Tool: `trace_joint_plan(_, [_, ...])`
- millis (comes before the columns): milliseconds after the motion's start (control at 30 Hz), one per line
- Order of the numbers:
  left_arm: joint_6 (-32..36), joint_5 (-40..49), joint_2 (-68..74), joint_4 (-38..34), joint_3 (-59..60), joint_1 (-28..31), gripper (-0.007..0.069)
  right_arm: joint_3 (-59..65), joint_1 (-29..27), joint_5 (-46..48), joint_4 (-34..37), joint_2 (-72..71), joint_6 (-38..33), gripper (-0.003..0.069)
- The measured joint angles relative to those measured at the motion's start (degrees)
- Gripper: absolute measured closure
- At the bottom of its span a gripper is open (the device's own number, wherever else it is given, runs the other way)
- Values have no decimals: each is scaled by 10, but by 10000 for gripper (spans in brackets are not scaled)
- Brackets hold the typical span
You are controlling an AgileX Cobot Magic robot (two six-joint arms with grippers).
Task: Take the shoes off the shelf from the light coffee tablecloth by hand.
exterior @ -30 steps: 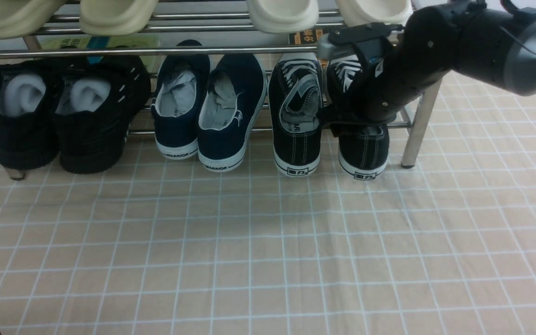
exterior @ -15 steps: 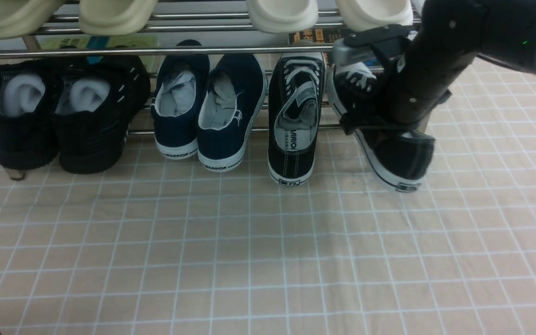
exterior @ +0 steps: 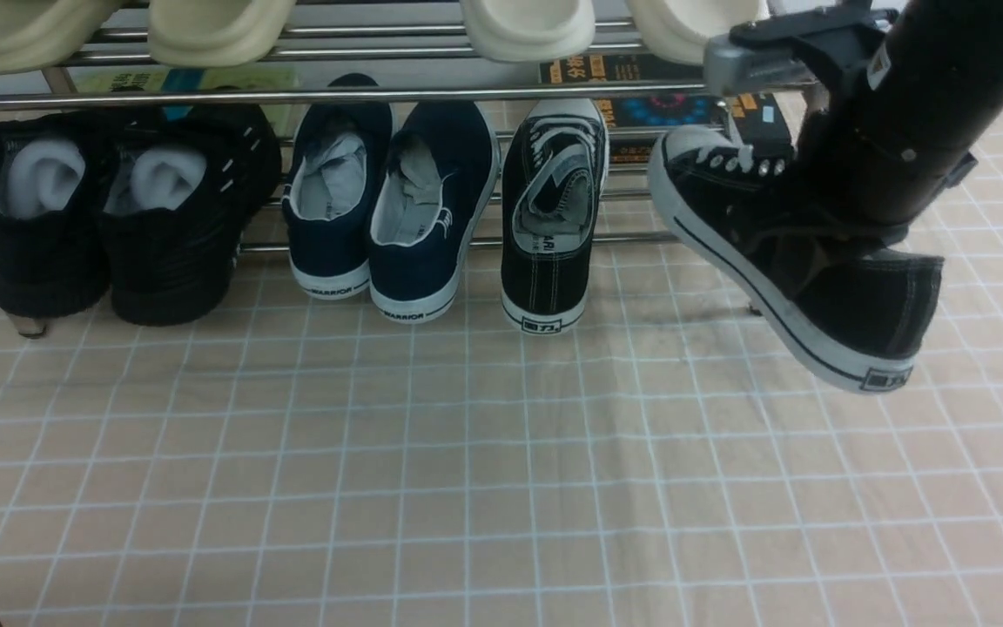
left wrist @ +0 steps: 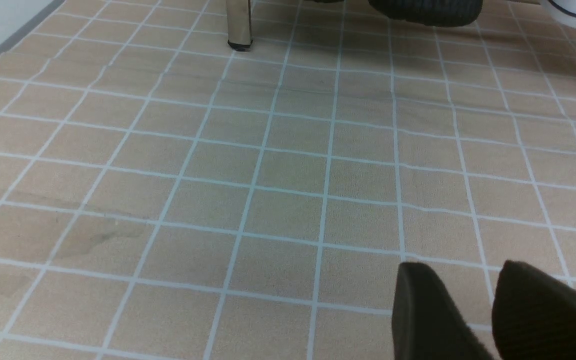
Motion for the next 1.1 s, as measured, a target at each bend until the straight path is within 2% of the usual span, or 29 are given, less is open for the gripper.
trace_joint_plan(233, [0,0,0,0,0,0,384,136,0,-3,32,-46,27,656])
trace_joint_plan(400, [0,0,0,0,0,0,384,189,0,-63,54,-49,35,654])
trace_joint_plan(600, [0,0,0,0,0,0,384,194,0,-132,54,-45,38,652])
trace_joint_plan(900, [0,0,0,0,0,0,384,194,0,-178,54,-5,40,643])
trace_joint_plan(1000, [0,0,0,0,0,0,384,194,0,-200,55,14,41,619])
trace_joint_plan(1100, [0,0,0,0,0,0,384,194,0,-205,70,24,41,558])
